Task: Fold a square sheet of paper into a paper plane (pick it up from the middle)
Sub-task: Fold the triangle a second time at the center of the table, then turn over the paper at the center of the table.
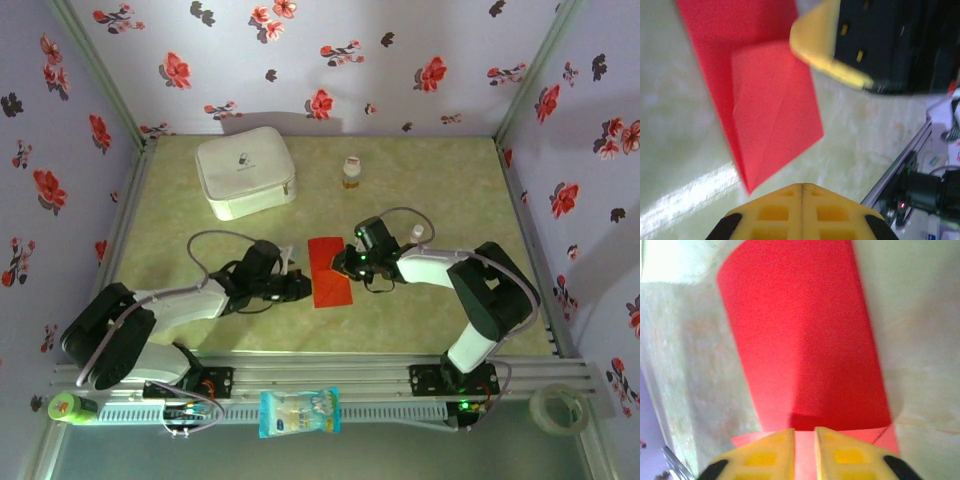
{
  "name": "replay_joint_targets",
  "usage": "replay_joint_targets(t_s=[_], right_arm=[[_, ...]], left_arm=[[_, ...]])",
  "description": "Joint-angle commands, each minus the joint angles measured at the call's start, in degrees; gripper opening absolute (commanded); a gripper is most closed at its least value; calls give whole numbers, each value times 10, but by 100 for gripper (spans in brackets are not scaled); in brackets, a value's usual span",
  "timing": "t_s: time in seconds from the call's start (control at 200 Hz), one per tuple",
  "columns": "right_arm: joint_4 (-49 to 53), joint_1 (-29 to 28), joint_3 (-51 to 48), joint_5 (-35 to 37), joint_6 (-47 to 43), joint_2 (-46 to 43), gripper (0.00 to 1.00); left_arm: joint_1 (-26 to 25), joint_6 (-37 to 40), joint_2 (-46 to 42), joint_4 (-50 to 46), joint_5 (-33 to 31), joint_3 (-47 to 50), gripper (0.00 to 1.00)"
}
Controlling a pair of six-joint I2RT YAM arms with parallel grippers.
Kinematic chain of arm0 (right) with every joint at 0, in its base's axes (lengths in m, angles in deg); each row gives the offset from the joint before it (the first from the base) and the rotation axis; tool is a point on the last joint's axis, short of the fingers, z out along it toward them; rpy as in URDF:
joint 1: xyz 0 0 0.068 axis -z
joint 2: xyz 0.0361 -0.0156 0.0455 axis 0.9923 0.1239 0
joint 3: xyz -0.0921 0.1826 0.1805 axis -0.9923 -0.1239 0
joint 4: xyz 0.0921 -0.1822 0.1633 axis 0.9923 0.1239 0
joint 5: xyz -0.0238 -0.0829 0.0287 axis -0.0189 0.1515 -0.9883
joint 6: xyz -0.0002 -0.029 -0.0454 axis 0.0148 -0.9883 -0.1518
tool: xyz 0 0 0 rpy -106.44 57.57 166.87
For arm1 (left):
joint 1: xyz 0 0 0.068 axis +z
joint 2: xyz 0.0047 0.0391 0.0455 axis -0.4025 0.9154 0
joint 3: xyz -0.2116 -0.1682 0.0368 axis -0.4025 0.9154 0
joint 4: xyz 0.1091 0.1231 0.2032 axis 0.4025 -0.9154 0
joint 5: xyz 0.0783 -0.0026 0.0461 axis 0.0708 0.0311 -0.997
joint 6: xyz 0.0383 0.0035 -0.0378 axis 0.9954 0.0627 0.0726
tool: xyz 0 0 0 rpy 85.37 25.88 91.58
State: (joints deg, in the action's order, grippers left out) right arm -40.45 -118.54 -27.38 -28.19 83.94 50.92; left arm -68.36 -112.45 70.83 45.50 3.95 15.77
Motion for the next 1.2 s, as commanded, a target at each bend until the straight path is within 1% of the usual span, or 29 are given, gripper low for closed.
replay_joint_targets(t_s=[0.0, 0.05, 0.15, 0.295, 0.41, 0.575, 0.74, 0.96, 1.195], right_arm=[[67, -2, 5, 49, -11, -47, 23], [85, -3, -6, 66, -9, -68, 24], [105, -2, -40, 84, 5, -112, 25], [79, -3, -98, 63, 40, -162, 26], [54, -9, -123, 44, 66, -182, 28], [74, -25, -113, 45, 71, -160, 29], [78, -46, -82, 38, 72, -125, 30], [119, -59, -71, 79, 85, -109, 31], [105, -62, -77, 62, 86, -91, 30]], left_arm=[[11, 56, 44, -67, -4, -75, 0], [11, 72, 74, -88, -11, -107, 0], [15, 87, 127, -92, -10, -149, 0], [16, 114, 193, -124, -10, -196, 0], [16, 130, 216, -142, -19, -206, 0], [15, 148, 229, -163, -47, -199, 0], [15, 139, 229, -145, -45, -168, 0], [12, 127, 224, -126, -43, -143, 0], [9, 124, 221, -126, -43, -142, 0]])
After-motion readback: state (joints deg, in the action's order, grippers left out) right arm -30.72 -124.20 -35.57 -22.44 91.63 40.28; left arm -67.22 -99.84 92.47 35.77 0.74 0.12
